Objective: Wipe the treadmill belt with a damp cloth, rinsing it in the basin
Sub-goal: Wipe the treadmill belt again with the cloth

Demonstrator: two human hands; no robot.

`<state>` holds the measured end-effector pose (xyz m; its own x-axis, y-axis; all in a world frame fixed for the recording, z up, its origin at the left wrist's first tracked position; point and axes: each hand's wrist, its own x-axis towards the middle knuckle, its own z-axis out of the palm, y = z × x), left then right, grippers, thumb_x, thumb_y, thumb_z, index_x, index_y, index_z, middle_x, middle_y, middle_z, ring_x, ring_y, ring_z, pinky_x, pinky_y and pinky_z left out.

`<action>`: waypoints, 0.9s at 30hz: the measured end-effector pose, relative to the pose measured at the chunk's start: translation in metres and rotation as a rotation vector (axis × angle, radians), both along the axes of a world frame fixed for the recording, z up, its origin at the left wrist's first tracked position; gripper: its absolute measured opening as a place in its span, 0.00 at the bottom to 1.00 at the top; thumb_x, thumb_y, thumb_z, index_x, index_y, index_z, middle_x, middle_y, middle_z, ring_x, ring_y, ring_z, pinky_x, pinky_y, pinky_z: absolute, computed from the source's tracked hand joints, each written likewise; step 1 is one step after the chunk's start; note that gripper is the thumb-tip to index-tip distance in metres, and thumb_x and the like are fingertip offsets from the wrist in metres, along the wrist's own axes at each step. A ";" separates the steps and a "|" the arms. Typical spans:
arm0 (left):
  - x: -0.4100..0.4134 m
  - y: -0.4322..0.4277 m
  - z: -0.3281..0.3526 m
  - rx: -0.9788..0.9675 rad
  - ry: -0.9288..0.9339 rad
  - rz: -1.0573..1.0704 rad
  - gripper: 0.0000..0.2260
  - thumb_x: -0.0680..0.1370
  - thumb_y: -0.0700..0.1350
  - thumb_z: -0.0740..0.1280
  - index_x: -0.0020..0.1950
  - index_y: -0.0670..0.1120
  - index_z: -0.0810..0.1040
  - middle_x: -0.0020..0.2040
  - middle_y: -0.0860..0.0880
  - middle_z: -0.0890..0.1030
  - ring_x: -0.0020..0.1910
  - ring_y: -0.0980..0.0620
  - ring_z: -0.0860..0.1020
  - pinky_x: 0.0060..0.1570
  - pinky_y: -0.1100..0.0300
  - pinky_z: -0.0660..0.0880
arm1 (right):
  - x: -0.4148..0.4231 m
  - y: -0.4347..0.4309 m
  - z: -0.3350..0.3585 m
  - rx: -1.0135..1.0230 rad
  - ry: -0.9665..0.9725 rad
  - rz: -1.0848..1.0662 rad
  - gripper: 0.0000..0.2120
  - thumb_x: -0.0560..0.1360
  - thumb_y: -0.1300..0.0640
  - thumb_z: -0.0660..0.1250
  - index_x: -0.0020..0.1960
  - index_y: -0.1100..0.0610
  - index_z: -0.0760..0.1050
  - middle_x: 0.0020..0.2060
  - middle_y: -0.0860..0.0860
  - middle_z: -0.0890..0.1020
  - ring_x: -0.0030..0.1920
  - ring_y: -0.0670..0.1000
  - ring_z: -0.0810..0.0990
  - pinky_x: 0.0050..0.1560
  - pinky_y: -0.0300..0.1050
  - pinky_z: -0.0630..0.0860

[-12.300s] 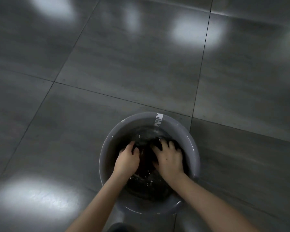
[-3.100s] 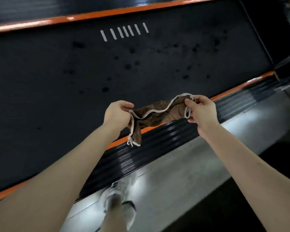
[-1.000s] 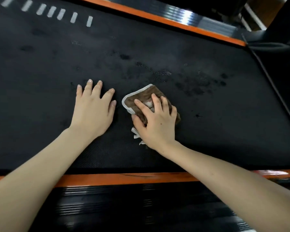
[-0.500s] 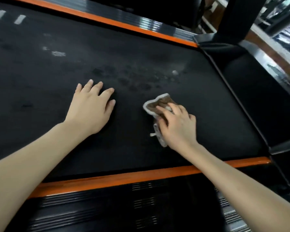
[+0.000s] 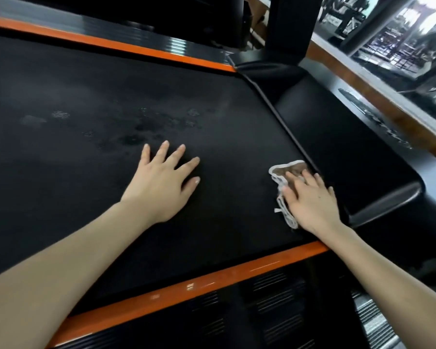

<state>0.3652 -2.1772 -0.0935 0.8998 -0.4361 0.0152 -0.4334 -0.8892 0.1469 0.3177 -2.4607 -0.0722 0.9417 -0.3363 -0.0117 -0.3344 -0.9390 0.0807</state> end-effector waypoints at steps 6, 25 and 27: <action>0.000 0.005 0.001 0.011 0.009 0.018 0.26 0.79 0.61 0.41 0.77 0.58 0.48 0.78 0.51 0.47 0.77 0.48 0.43 0.74 0.46 0.41 | 0.008 0.000 0.000 -0.014 0.037 0.128 0.32 0.73 0.30 0.47 0.74 0.39 0.55 0.76 0.51 0.55 0.76 0.57 0.51 0.73 0.59 0.47; 0.061 -0.011 0.018 -0.005 -0.115 0.020 0.25 0.81 0.61 0.43 0.76 0.55 0.57 0.77 0.48 0.55 0.77 0.45 0.49 0.74 0.47 0.46 | 0.106 -0.040 -0.014 0.115 -0.305 0.343 0.15 0.79 0.47 0.61 0.62 0.50 0.78 0.67 0.52 0.74 0.70 0.55 0.67 0.70 0.54 0.57; 0.086 -0.016 0.018 0.030 -0.093 0.028 0.24 0.81 0.60 0.44 0.76 0.55 0.55 0.78 0.47 0.54 0.77 0.44 0.48 0.74 0.45 0.46 | 0.124 -0.039 -0.016 0.125 -0.323 0.346 0.15 0.78 0.47 0.62 0.62 0.50 0.77 0.67 0.51 0.74 0.70 0.54 0.68 0.70 0.53 0.55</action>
<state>0.4510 -2.1937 -0.0759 0.9068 -0.4126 0.0867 -0.4192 -0.9043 0.0807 0.4416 -2.4992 -0.0878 0.9602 -0.0174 0.2788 0.0098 -0.9953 -0.0961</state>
